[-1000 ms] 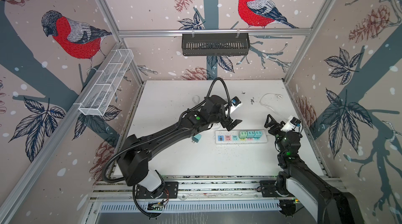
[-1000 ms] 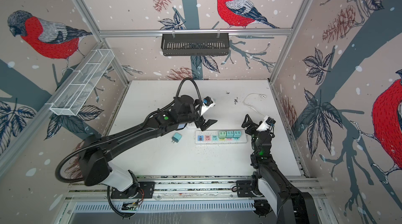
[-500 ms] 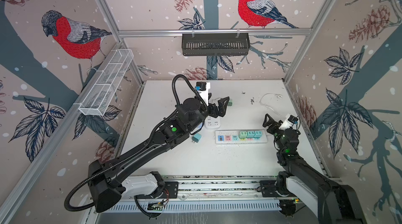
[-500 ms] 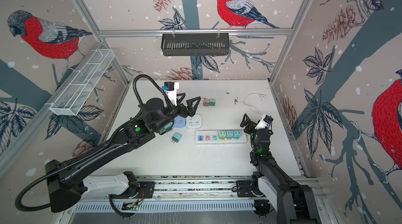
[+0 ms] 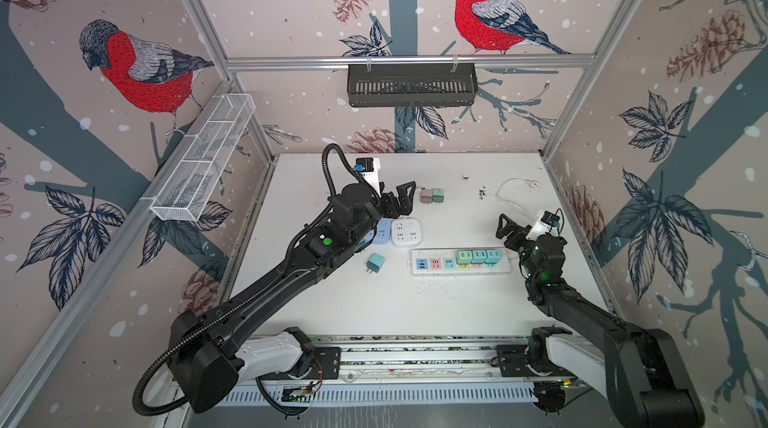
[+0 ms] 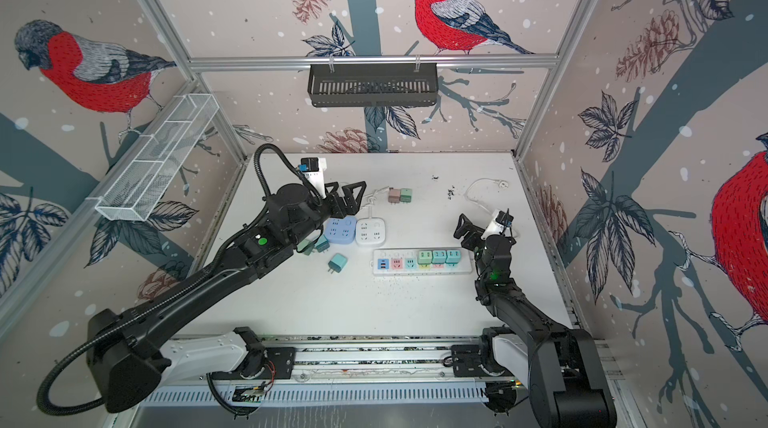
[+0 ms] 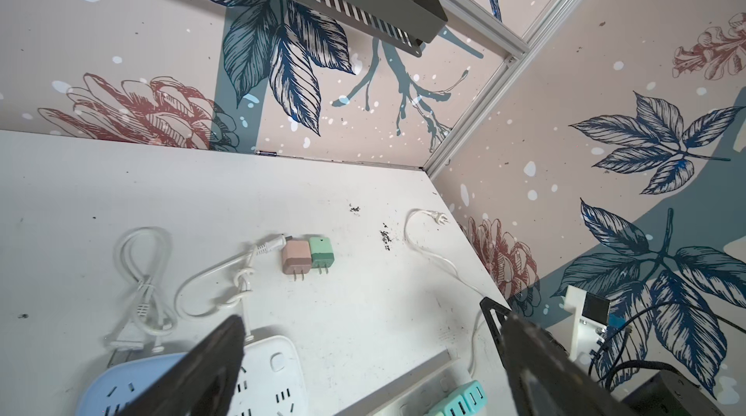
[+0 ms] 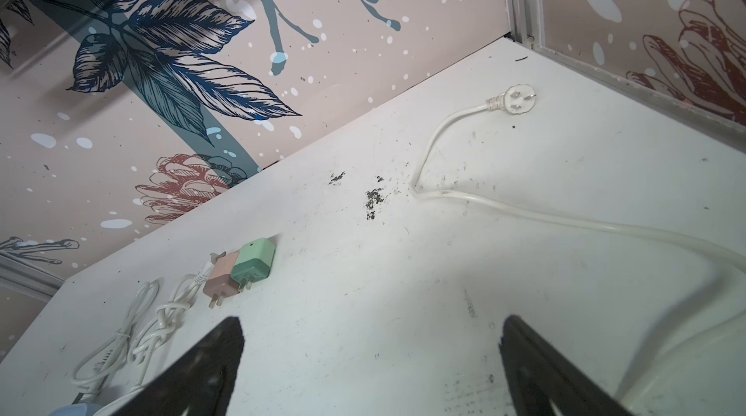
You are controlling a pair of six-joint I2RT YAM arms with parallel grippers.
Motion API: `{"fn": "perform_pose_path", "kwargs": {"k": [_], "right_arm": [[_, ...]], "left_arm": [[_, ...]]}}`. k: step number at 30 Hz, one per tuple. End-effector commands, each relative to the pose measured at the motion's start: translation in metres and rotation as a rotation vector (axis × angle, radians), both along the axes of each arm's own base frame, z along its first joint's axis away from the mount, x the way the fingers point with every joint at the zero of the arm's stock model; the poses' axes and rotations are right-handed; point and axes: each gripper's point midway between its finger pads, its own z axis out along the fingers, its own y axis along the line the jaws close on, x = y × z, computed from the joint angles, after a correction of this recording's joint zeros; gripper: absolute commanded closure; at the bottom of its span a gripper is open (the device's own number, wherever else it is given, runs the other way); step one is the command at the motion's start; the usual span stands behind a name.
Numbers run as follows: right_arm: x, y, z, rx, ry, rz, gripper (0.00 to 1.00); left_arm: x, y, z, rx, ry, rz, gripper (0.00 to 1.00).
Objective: Insert the plug
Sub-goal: 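Retract the left arm while the right arm reaches toward the far adapters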
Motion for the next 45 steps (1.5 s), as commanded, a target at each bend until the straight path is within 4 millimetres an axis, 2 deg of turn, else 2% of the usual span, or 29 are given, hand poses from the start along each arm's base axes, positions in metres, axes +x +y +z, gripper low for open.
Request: {"fn": "perform_pose_path", "kwargs": {"k": [1, 5, 8, 12, 15, 20, 22, 25, 28, 31, 35, 40, 45], "right_arm": [[0.003, 0.005, 0.003, -0.027, 0.011, 0.017, 0.0], [0.012, 0.025, 0.006, -0.026, 0.065, 0.064, 0.0], [0.013, 0.051, 0.017, -0.04, 0.064, 0.117, 0.0], [0.009, 0.084, 0.033, -0.082, 0.05, 0.163, 0.0], [0.007, 0.107, 0.038, -0.091, 0.068, 0.239, 0.0], [-0.001, 0.142, 0.04, -0.117, 0.086, 0.333, 0.0], [-0.003, 0.151, 0.039, -0.135, 0.101, 0.343, 0.04], [-0.004, 0.169, 0.035, -0.158, 0.132, 0.382, 0.11], [-0.006, 0.187, 0.03, -0.185, 0.158, 0.425, 0.16], [-0.006, 0.205, 0.02, -0.217, 0.195, 0.455, 0.18], [-0.003, 0.225, 0.01, -0.245, 0.233, 0.481, 0.18], [0.022, 0.225, -0.007, -0.252, 0.314, 0.434, 0.16], [0.068, 0.21, -0.02, -0.274, 0.395, 0.351, 0.22]], "left_arm": [[0.007, -0.004, 0.004, -0.04, 0.0, -0.009, 0.02], [0.019, 0.012, -0.017, -0.049, 0.037, 0.021, 0.02], [0.021, 0.03, -0.034, -0.127, 0.068, -0.029, 0.02], [0.025, 0.082, -0.068, -0.1, 0.052, 0.094, 0.02], [0.025, 0.127, -0.095, -0.061, 0.063, 0.226, 0.02], [0.008, 0.184, -0.133, 0.045, -0.002, 0.391, 0.02], [-0.007, 0.2, -0.141, 0.083, -0.087, 0.454, 0.02], [-0.021, 0.219, -0.153, 0.132, -0.108, 0.54, 0.02], [-0.025, 0.231, -0.161, 0.153, -0.091, 0.6, 0.02], [-0.028, 0.229, -0.16, 0.146, -0.102, 0.584, 0.02], [-0.035, 0.24, -0.16, 0.098, -0.125, 0.651, 0.02], [-0.043, 0.232, -0.169, 0.036, -0.189, 0.594, 0.02], [-0.037, 0.231, -0.172, 0.053, -0.157, 0.596, 0.03]]}}
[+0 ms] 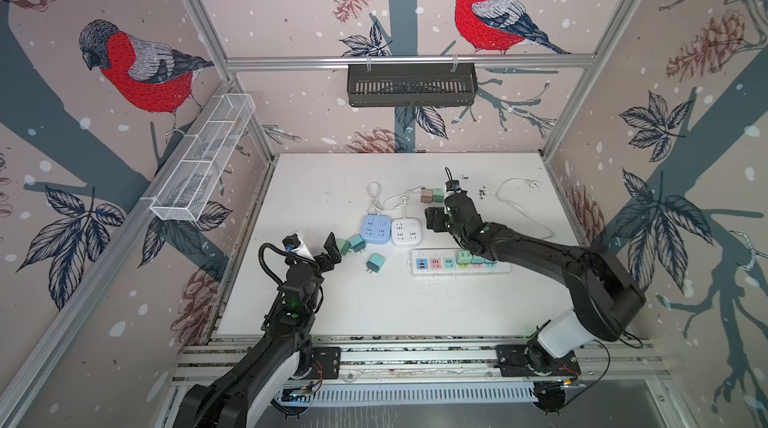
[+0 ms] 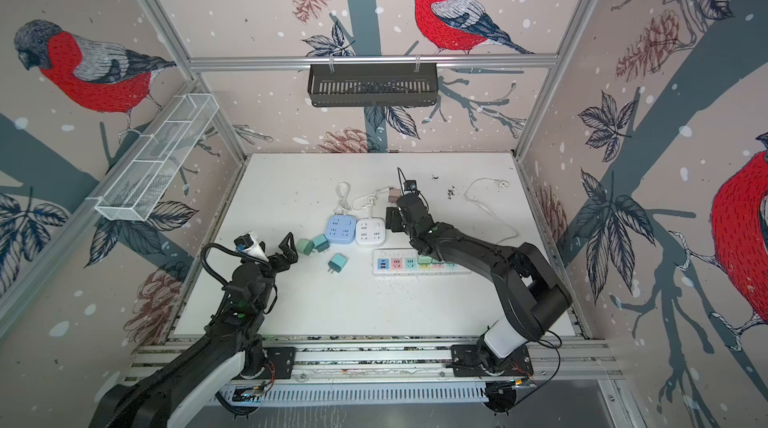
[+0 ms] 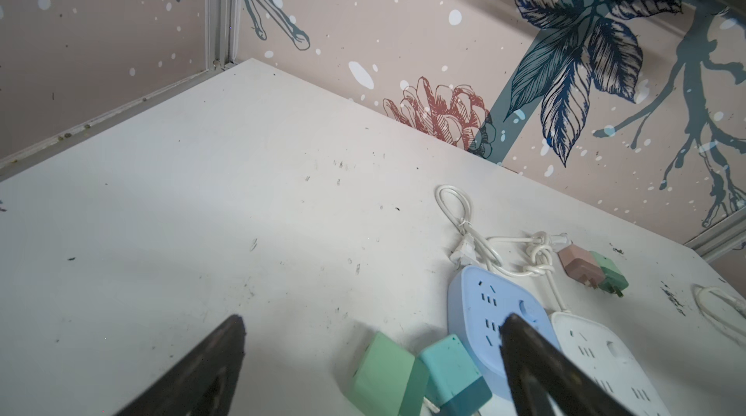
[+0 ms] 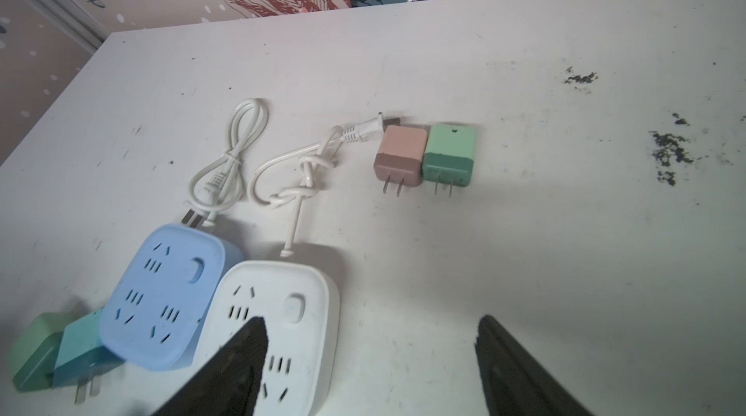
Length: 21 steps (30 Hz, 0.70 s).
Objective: Insert the plug
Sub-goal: 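Retract the left arm while the right arm reaches toward the far adapters, then close the right gripper on the green adapter beside the pink one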
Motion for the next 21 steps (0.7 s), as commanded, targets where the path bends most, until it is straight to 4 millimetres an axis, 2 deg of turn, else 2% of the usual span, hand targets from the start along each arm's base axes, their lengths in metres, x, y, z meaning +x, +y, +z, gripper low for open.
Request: {"fn": "perform_pose_path", "kwargs": {"k": [1, 7, 12, 16, 21], "right_arm": [[0.022, -0.015, -0.014, -0.044, 0.064, -0.06, 0.24], [0.072, -0.03, -0.032, -0.096, 0.121, -0.111, 0.32], [0.104, -0.031, -0.048, -0.142, 0.165, -0.121, 0.36], [0.12, -0.028, -0.059, -0.167, 0.192, -0.121, 0.37], [0.131, -0.03, -0.067, -0.197, 0.209, -0.129, 0.39]], "left_arm": [[0.004, 0.0, 0.021, -0.028, -0.086, 0.005, 0.02], [0.006, -0.002, 0.02, -0.027, -0.076, -0.007, 0.02], [0.006, -0.003, 0.021, -0.027, -0.081, -0.007, 0.02], [0.007, -0.003, 0.02, -0.025, -0.08, -0.011, 0.02], [0.008, -0.005, 0.021, -0.022, -0.08, -0.021, 0.02]]}}
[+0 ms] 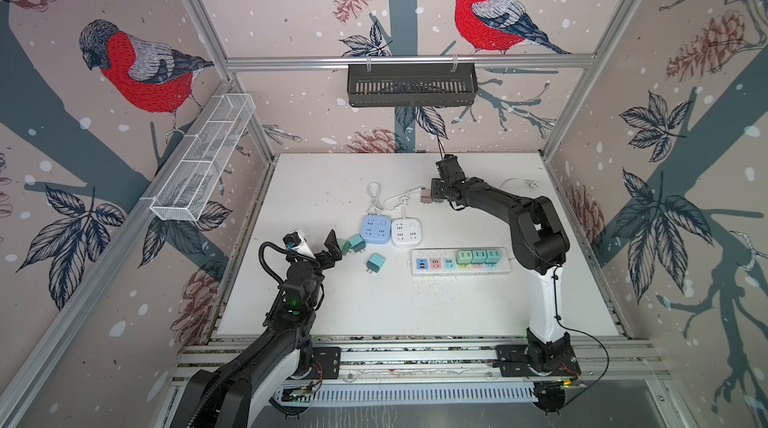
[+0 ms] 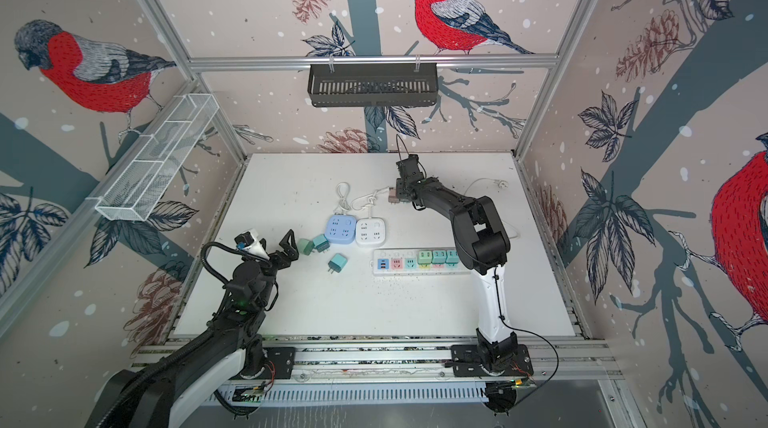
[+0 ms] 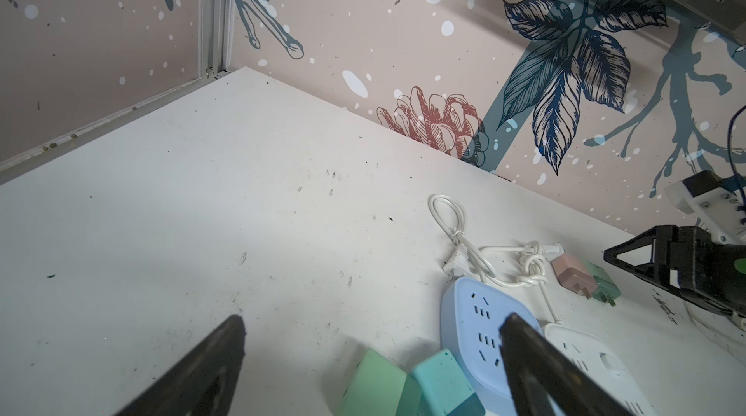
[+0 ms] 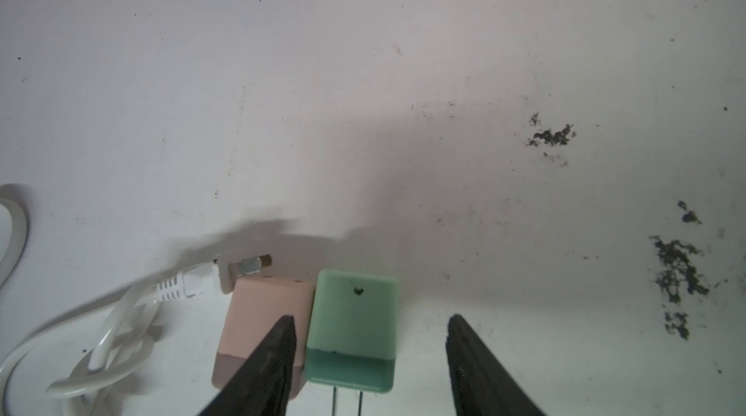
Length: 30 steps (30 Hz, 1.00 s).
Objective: Insert the plug
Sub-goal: 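Close the right gripper on the green adapter beside the pink one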
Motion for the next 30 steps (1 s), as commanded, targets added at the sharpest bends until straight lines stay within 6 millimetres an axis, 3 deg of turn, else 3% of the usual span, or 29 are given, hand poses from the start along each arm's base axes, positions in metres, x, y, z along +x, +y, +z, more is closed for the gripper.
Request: {"fn": "perform_pose_path", "kwargs": {"k": [1, 14, 30], "right_arm": [[0.0, -0.005, -0.008, -0.042, 0.033, 0.003, 0.4], [0.007, 0.002, -0.024, -0.041, 0.072, 0.018, 0.43], [-0.01, 0.007, -0.045, -0.047, 0.111, 0.03, 0.45]], "left_arm": [[0.003, -0.002, 0.018, -0.018, -0.065, -0.01, 0.02], [0.004, -0.004, 0.018, -0.016, -0.064, -0.018, 0.02], [0.004, -0.005, 0.018, -0.013, -0.063, -0.024, 0.02]]}}
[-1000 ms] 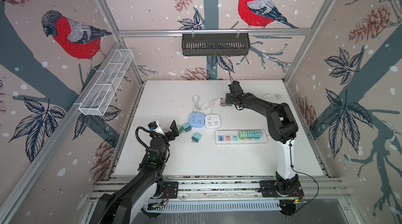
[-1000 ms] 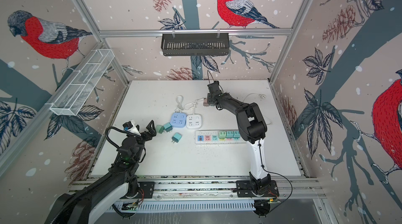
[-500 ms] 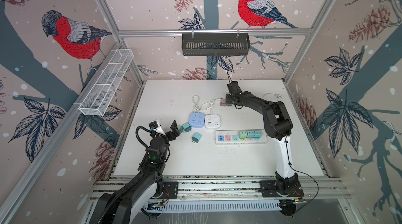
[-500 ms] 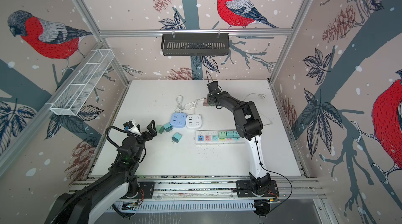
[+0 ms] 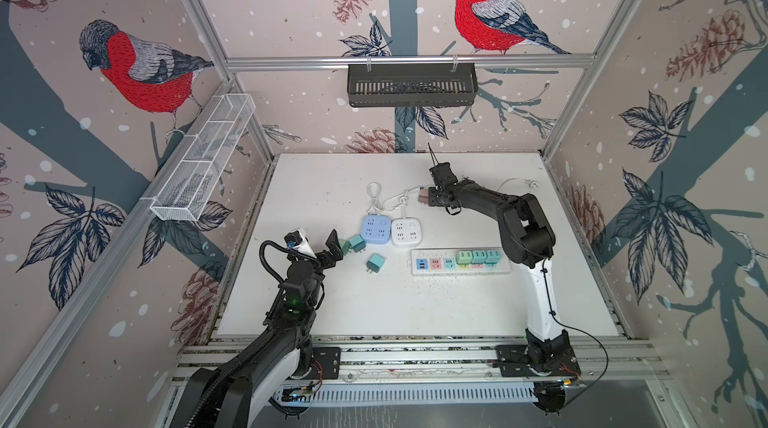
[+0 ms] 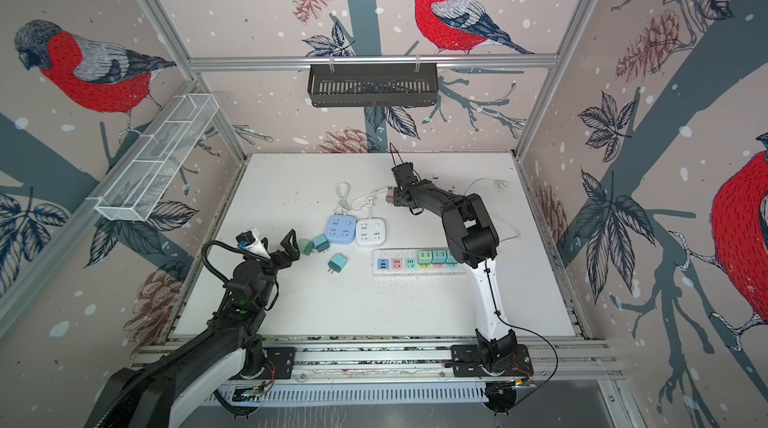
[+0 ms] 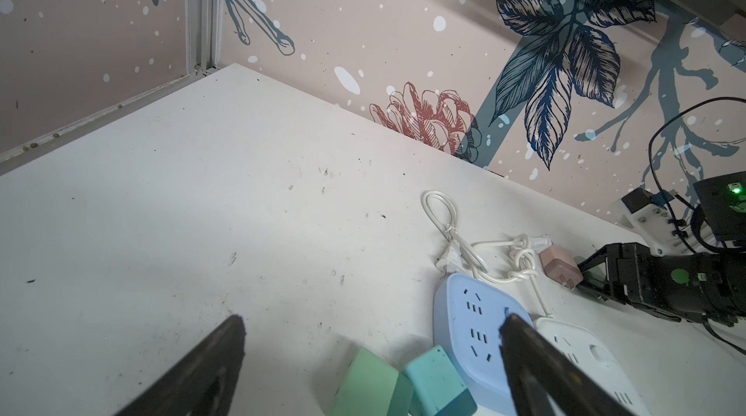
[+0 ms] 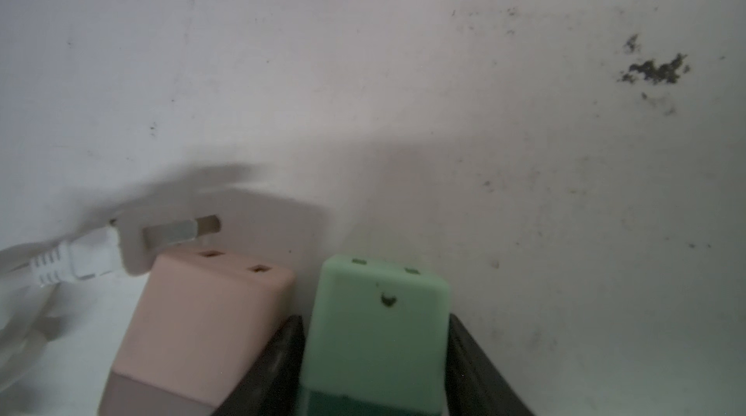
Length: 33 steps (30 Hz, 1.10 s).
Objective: Insert the plug
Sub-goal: 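Close the right gripper on the green adapter beside the pink one, then lift the green adapter off the table with the right gripper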
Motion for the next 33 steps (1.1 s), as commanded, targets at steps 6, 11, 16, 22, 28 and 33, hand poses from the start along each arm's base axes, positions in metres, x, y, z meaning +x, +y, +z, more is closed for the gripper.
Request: {"fn": "perform_pose_path", "kwargs": {"k": [6, 11, 16, 22, 28, 33], "right_arm": [[0.002, -0.006, -0.004, -0.012, -0.002, -0.022, 0.46], [0.002, -0.009, -0.008, -0.016, 0.007, -0.026, 0.48], [0.002, -0.009, -0.011, -0.017, 0.01, -0.023, 0.54], [0.0, -0.008, -0.01, -0.02, 0.011, -0.012, 0.6], [-0.006, -0.005, 0.007, -0.008, -0.019, 0.003, 0.63], [-0.014, 0.002, 0.034, -0.001, -0.072, 0.03, 0.65]], "left_arm": [[0.003, -0.002, 0.017, -0.013, -0.065, -0.007, 0.02], [0.003, -0.002, 0.018, -0.011, -0.066, -0.007, 0.02], [0.003, -0.002, 0.019, -0.012, -0.068, -0.008, 0.02], [0.003, -0.002, 0.017, -0.01, -0.063, -0.012, 0.02], [0.002, -0.003, 0.017, -0.011, -0.064, -0.013, 0.02], [0.002, -0.001, 0.016, -0.012, -0.061, -0.006, 0.03]]}}
